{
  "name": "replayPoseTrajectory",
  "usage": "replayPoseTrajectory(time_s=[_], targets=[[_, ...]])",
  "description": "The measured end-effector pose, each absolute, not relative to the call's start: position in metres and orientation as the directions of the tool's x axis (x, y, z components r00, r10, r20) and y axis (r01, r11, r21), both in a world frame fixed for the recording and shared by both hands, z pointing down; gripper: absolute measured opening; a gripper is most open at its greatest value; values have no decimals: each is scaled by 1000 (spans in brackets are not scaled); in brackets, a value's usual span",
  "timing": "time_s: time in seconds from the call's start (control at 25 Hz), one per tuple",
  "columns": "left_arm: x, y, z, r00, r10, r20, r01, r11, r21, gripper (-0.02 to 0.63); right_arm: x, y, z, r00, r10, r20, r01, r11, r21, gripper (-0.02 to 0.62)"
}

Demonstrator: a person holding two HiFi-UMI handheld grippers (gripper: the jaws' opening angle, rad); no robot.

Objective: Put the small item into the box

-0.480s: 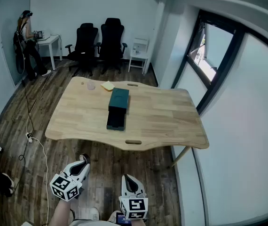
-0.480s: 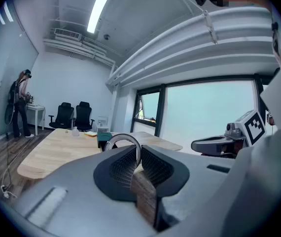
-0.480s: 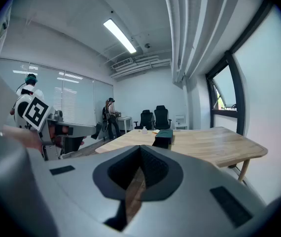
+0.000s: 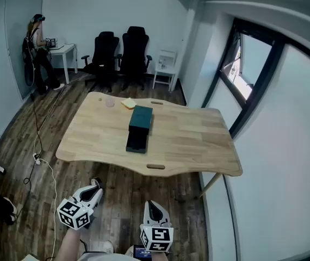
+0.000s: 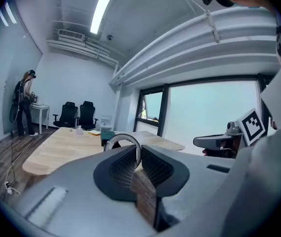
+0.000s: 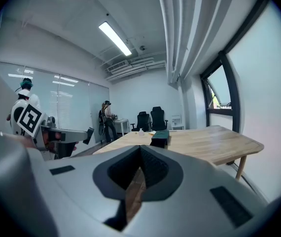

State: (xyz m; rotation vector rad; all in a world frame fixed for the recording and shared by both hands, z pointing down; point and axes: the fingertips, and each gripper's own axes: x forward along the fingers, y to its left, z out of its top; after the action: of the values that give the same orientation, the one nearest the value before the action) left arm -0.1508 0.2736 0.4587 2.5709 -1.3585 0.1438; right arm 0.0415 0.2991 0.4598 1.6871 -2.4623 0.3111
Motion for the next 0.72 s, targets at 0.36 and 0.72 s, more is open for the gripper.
replayPoseTrajectory(time_s=[0.36,0.72], targets=[[-135,275,465,544,-812,209,-839,-521,158,34,81,299,468,-330,-914,237,-944,313,-105,5],[-106,223,459,575,-800,174,-817,-546,189,35,105,253,473,-328,-915,235,-944,310,-110,5]])
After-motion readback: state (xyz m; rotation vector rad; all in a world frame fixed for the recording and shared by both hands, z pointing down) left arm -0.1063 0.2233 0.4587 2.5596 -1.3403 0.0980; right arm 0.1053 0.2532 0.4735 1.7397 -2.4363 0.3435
